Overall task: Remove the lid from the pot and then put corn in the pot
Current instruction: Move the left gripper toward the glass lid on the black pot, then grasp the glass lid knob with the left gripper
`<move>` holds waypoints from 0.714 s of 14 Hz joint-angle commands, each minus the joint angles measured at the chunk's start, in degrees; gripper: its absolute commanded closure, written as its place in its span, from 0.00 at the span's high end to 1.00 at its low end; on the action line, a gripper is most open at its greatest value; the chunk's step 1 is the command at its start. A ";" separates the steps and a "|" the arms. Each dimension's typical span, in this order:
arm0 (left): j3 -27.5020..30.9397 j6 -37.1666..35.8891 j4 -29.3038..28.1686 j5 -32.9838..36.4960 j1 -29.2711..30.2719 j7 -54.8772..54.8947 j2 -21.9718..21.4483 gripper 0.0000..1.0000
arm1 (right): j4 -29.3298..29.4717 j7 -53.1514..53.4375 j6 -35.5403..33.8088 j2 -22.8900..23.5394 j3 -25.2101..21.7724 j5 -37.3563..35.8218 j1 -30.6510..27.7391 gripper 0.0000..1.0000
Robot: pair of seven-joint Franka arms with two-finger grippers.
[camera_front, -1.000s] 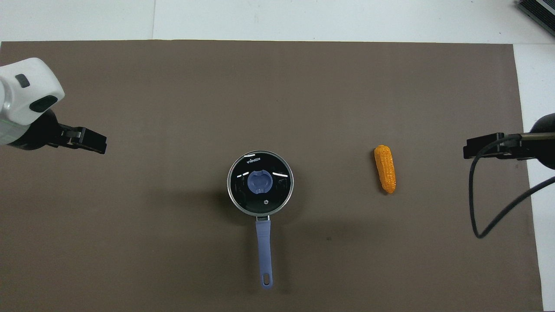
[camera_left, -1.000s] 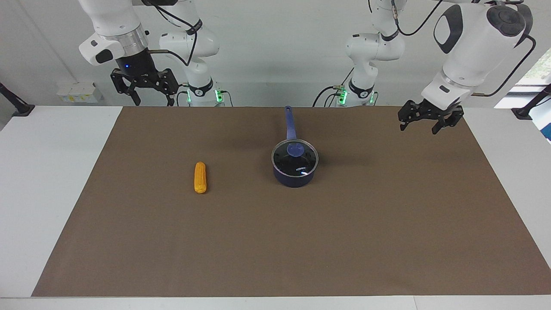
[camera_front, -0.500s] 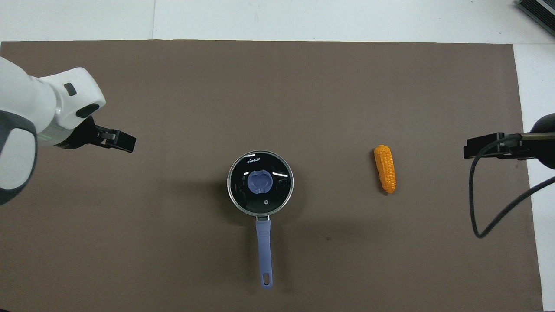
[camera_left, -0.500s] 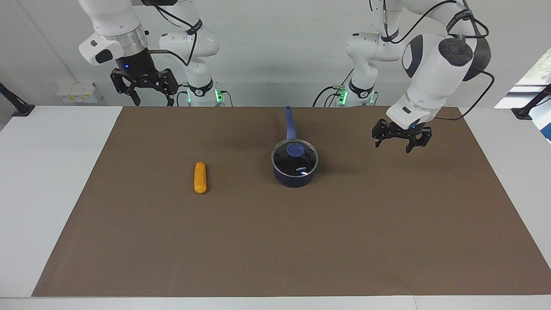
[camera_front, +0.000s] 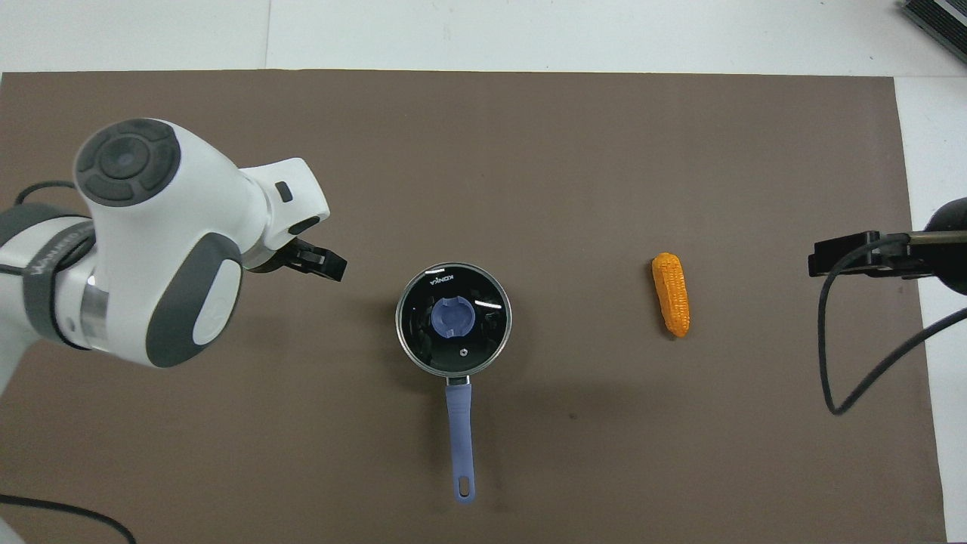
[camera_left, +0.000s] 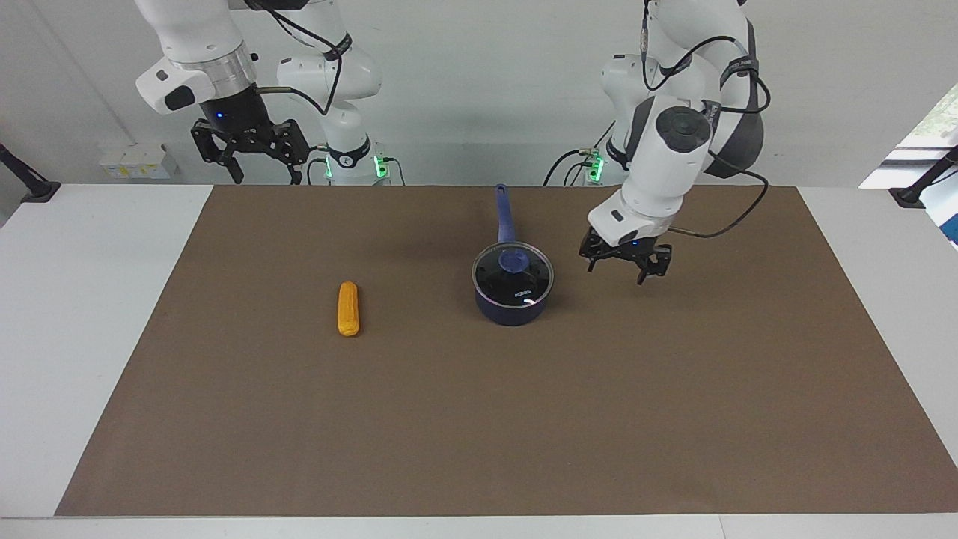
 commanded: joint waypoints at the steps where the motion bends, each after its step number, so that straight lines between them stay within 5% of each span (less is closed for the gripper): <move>1: 1.12 1.38 -0.47 -0.19 -5.71 -7.73 0.07 1.00 | -1.41 -1.68 0.35 -1.28 0.08 1.01 -0.99 1.00; 10: 1.04 7.09 -0.38 -0.27 -15.13 -24.19 4.20 1.00 | -1.84 -1.51 0.61 -1.28 0.08 1.01 -1.08 1.00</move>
